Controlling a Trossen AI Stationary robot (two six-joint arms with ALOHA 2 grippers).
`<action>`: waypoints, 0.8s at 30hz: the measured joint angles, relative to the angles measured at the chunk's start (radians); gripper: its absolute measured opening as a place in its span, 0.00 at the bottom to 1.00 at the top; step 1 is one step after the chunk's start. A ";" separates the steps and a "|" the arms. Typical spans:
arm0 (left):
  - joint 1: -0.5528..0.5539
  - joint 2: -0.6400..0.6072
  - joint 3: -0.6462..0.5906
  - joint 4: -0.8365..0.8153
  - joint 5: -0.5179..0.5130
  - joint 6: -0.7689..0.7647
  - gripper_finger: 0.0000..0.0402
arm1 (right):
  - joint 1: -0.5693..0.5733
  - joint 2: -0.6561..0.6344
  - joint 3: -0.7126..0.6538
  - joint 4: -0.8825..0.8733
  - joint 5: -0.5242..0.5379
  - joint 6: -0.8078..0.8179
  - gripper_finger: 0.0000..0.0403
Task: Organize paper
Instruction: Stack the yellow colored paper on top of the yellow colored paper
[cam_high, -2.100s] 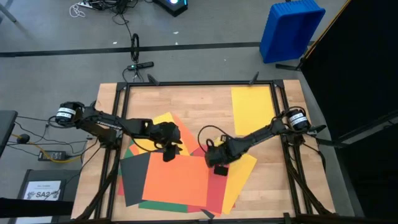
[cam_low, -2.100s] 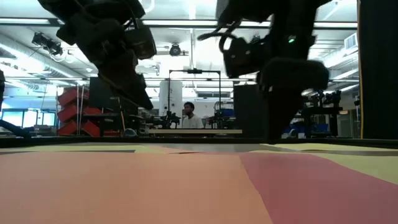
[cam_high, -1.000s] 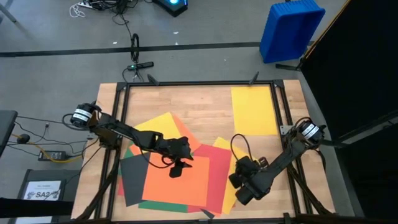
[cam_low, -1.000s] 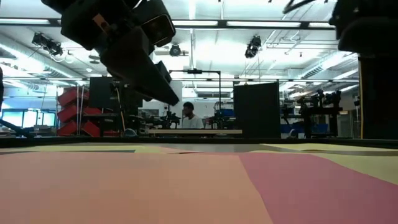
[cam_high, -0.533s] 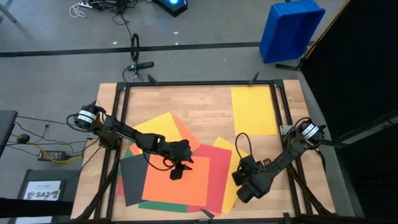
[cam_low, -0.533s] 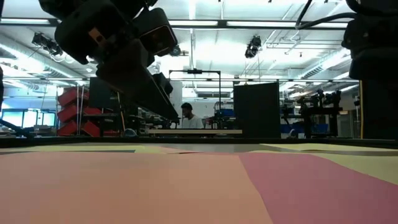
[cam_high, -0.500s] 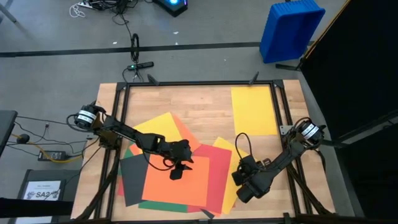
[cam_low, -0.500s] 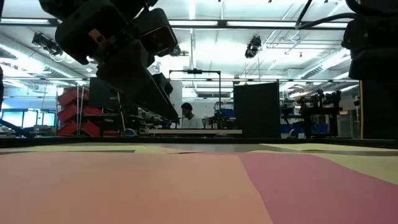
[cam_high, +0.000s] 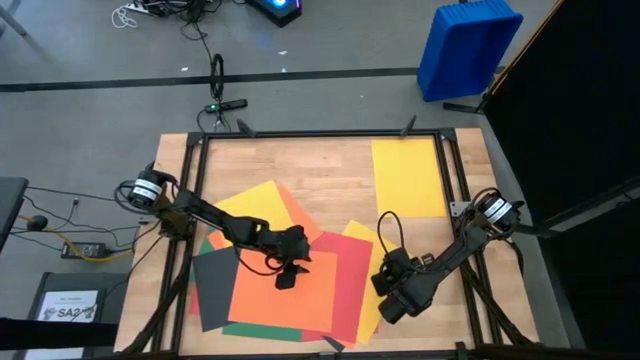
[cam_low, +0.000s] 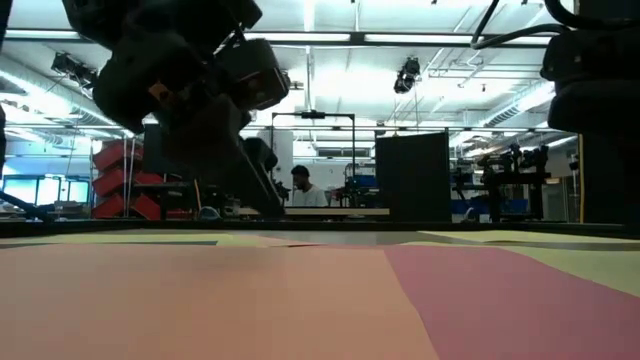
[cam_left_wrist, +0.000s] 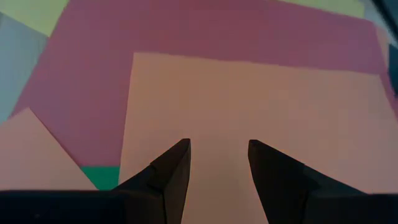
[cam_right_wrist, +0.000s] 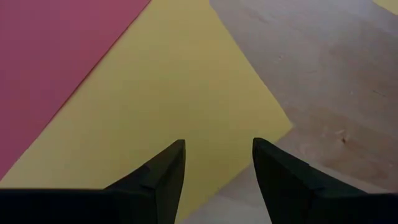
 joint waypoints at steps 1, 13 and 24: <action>0.000 0.004 0.000 0.001 0.000 0.000 0.37 | 0.000 0.000 0.000 0.000 0.000 0.000 0.40; 0.000 0.004 0.000 -0.148 -0.017 -0.004 0.37 | -0.001 0.000 0.000 0.017 0.000 0.000 0.40; 0.002 -0.006 0.008 -0.346 -0.034 0.001 0.37 | -0.001 0.001 0.000 0.027 0.000 -0.001 0.40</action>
